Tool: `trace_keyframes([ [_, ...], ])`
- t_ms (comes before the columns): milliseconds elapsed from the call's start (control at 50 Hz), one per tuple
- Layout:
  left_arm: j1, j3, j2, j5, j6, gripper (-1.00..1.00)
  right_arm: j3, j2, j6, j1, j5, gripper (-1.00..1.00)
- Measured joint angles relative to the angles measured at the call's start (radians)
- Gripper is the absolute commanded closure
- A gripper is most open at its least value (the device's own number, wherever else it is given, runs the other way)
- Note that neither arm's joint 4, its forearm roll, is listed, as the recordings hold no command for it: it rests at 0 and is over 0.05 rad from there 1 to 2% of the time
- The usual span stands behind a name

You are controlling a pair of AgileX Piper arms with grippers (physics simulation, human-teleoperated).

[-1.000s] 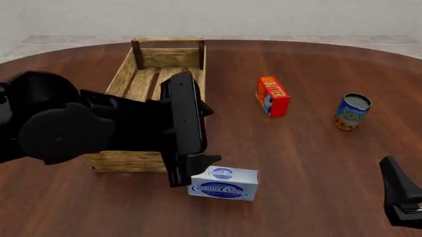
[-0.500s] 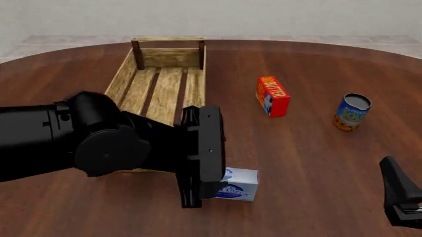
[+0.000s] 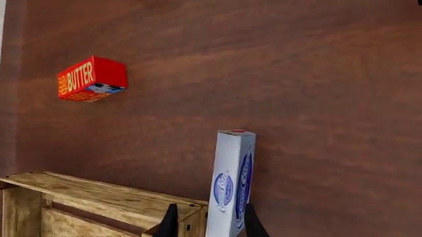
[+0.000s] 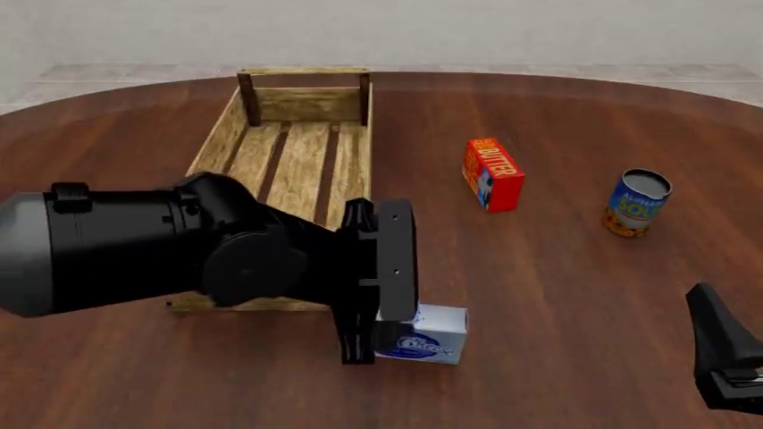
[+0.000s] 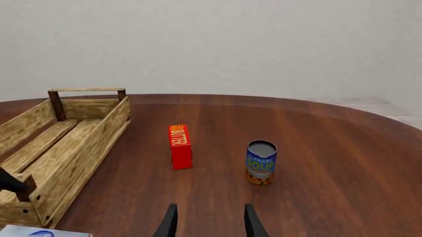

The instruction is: Pick up the cream cheese and put it in the tray.

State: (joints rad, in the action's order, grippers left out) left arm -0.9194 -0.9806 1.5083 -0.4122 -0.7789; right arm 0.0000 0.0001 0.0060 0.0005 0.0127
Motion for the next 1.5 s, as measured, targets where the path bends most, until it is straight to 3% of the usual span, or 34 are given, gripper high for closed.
trace_keyframes([
  [1500, 0.017, -0.008, 0.159, 0.069, -0.012, -1.00, 0.000, 0.000, 0.011, -0.001, 0.007, -1.00],
])
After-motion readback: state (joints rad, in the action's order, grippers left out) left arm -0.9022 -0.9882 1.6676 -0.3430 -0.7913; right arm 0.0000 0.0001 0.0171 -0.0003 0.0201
